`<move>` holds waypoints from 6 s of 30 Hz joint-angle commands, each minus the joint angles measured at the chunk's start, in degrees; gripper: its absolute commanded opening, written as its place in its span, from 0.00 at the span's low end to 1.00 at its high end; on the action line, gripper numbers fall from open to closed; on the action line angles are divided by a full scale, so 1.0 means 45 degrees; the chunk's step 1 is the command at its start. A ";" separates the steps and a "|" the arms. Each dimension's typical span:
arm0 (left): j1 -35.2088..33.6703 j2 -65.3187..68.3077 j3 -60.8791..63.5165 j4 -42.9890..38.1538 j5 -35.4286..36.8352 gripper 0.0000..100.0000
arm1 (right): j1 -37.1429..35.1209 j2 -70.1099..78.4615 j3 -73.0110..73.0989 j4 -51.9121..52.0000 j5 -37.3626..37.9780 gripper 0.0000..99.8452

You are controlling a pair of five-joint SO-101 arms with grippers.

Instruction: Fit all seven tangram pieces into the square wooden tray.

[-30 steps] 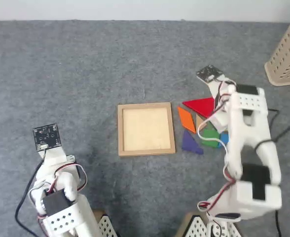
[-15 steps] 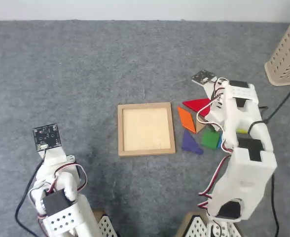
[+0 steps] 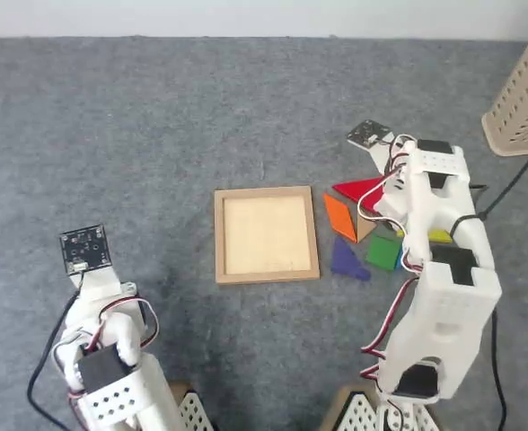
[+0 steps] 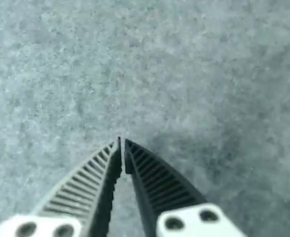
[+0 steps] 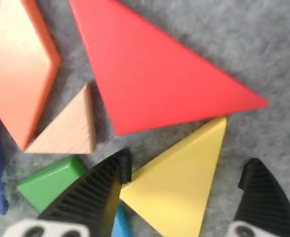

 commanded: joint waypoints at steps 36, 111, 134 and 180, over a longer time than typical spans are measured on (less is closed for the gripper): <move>0.0020 -0.0039 -0.0107 0.0039 0.0117 0.01 | 0.1416 0.0889 -0.0821 0.1065 0.3126 0.20; 0.0020 -0.0039 -0.0107 0.0039 0.0117 0.01 | -0.7609 -0.4737 -0.2149 0.3976 -0.7521 0.01; 0.0020 -0.0039 -0.0107 0.0039 0.0117 0.01 | -0.4015 -0.1612 -0.2735 0.0674 -0.7639 0.18; 0.0020 -0.0039 -0.0107 0.0039 0.0117 0.01 | -0.7316 -0.1143 -0.3380 -0.2159 -0.8498 0.15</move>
